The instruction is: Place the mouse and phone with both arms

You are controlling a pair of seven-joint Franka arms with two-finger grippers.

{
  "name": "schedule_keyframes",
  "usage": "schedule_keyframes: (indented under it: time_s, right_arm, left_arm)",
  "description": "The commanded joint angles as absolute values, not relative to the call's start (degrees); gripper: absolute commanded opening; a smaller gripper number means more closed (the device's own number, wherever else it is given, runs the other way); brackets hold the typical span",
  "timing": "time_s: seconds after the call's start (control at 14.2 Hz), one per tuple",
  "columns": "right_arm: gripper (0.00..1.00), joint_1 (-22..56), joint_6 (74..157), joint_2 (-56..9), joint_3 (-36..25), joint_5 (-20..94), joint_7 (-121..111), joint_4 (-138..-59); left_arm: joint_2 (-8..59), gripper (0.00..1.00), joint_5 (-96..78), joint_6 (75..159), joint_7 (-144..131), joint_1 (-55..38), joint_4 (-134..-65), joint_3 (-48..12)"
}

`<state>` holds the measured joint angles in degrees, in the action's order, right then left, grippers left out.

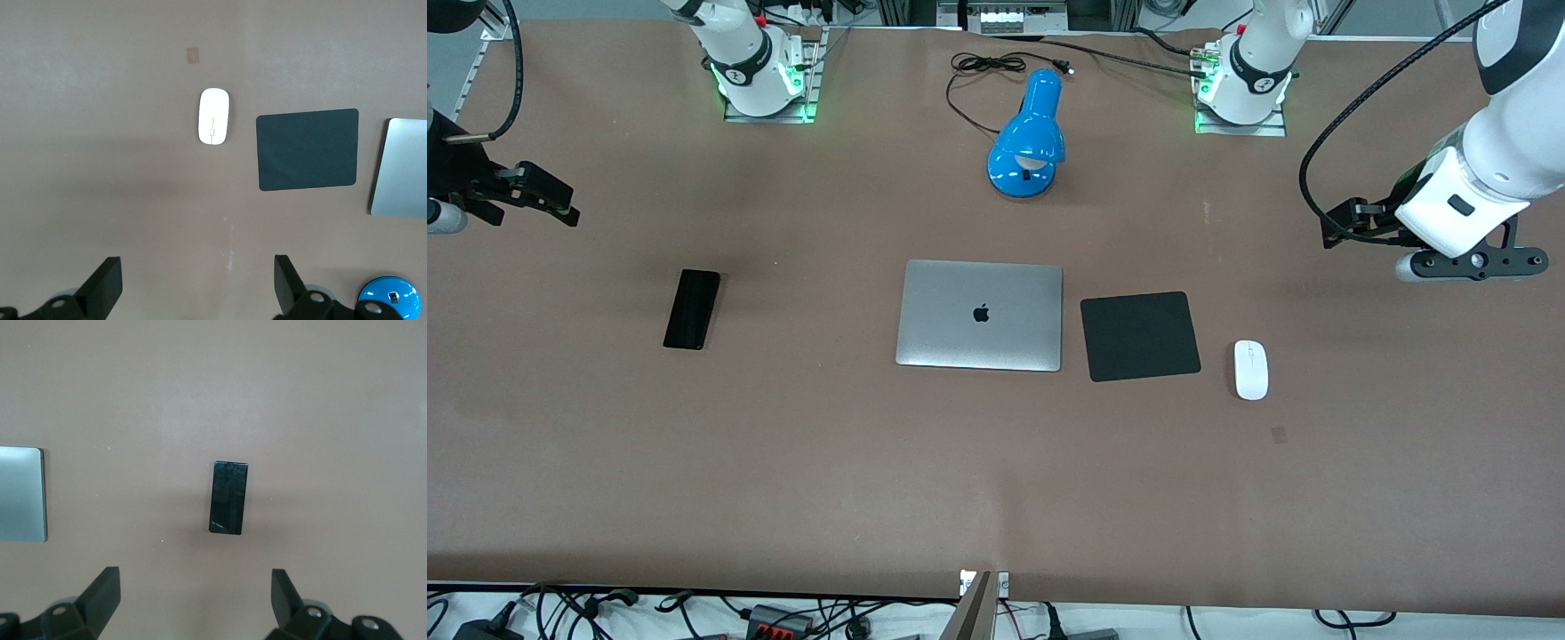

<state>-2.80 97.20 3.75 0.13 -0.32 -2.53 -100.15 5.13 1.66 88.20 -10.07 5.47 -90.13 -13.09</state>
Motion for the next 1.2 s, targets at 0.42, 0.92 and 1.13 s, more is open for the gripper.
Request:
schedule_keyframes:
  time_s: [0.42,0.92,1.13]
  right_arm:
    - [1.00,-3.0,97.6,5.5,0.5,-0.1,-1.6,-101.8]
    - [1.00,-3.0,100.6,1.0,0.5,-1.8,-1.6,-101.6]
    - [1.00,-3.1,104.0,-3.6,0.5,-4.6,-1.6,-101.9]
  left_arm:
    - [6.3,1.00,0.4,87.9,-10.5,6.1,-88.3,-13.3]
    - [13.1,1.00,0.6,97.0,-9.6,7.6,-88.2,-13.3]
    - [20.8,1.00,1.1,104.2,-10.2,6.9,-88.3,-13.4]
